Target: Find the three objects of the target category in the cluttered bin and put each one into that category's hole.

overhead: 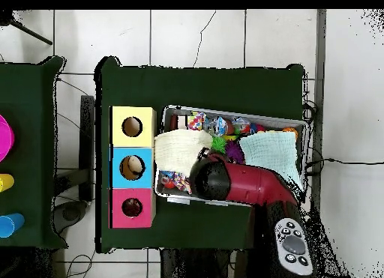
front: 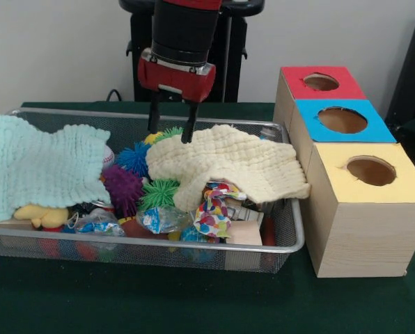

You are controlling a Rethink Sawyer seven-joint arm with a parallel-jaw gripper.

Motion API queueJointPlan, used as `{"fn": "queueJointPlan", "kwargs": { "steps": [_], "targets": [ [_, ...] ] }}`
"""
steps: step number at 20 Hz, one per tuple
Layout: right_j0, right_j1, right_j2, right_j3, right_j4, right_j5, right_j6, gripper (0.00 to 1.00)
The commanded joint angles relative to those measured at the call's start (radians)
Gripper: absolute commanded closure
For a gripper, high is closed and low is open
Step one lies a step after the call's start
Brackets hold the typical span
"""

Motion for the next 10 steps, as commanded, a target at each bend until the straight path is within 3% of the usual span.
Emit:
{"fn": "queueJointPlan", "kwargs": {
  "steps": [1, 7, 10],
  "targets": [
    [-0.093, 0.06, 0.178, -0.121, -0.092, 0.075, -0.173, 0.0],
    [-0.162, 0.068, 0.237, -0.133, -0.144, 0.084, -0.196, 0.0],
    [-0.206, 0.101, 0.275, -0.185, -0.165, 0.106, -0.225, 0.0]
  ]
}}
